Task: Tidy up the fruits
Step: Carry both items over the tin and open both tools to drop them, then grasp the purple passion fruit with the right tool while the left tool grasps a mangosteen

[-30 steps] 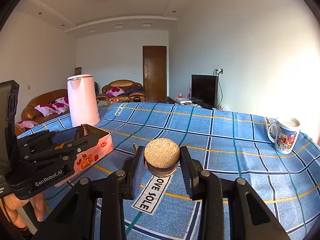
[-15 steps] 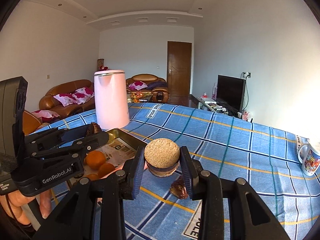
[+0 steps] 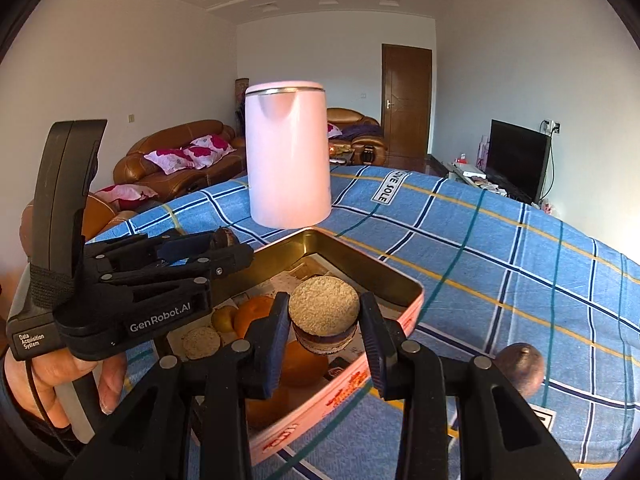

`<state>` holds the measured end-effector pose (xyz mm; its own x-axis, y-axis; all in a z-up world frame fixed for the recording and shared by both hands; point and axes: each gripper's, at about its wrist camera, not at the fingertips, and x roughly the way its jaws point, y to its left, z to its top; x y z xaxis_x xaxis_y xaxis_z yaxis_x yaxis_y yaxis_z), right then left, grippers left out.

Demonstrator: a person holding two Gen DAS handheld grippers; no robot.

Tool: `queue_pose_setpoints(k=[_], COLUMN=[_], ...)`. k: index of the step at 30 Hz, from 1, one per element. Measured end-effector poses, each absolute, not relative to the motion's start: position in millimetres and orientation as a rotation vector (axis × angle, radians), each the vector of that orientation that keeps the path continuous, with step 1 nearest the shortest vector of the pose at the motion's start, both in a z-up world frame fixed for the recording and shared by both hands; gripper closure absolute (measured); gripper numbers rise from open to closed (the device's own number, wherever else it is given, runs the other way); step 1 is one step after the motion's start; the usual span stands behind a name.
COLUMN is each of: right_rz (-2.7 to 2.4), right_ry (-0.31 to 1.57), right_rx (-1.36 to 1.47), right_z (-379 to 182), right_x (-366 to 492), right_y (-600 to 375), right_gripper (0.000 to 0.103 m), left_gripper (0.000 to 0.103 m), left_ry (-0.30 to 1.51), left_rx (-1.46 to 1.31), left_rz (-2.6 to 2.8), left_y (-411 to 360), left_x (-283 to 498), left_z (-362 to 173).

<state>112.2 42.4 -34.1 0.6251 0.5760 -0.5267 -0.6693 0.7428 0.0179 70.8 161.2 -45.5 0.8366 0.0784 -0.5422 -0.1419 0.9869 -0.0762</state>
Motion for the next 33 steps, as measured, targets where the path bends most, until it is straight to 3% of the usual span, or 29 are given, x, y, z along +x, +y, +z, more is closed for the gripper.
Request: queue_pose_setpoints(k=[8, 11, 13, 15, 20, 22, 33], right_rz=[0.72, 0.719, 0.71, 0.7, 0.58, 0.498, 0.378], right_ry=[0.619, 0.634, 0.627, 0.614, 0.539, 0.544, 0.749], right_rx=[-0.249, -0.247, -0.215, -0.202, -0.22, -0.188, -0.04], right_z=[-56, -58, -54, -49, -34, -32, -60], right_x=[125, 127, 128, 127, 125, 135, 192], right_y=[79, 78, 69, 58, 1, -26, -61], right_gripper=[0.066, 0.066, 0.051, 0.041, 0.037, 0.024, 0.023], left_gripper=[0.059, 0.043, 0.031, 0.028, 0.02, 0.014, 0.014], left_ry=[0.586, 0.572, 0.548, 0.533, 0.494, 0.486, 0.506], left_rx=[-0.116, -0.119, -0.13, -0.128, -0.099, -0.095, -0.029], left_rz=[0.111, 0.126, 0.131, 0.131, 0.097, 0.077, 0.009], left_y=[169, 170, 167, 162, 132, 117, 62], left_x=[73, 69, 64, 60, 54, 55, 68], left_z=[-50, -48, -44, -38, -28, -26, -29])
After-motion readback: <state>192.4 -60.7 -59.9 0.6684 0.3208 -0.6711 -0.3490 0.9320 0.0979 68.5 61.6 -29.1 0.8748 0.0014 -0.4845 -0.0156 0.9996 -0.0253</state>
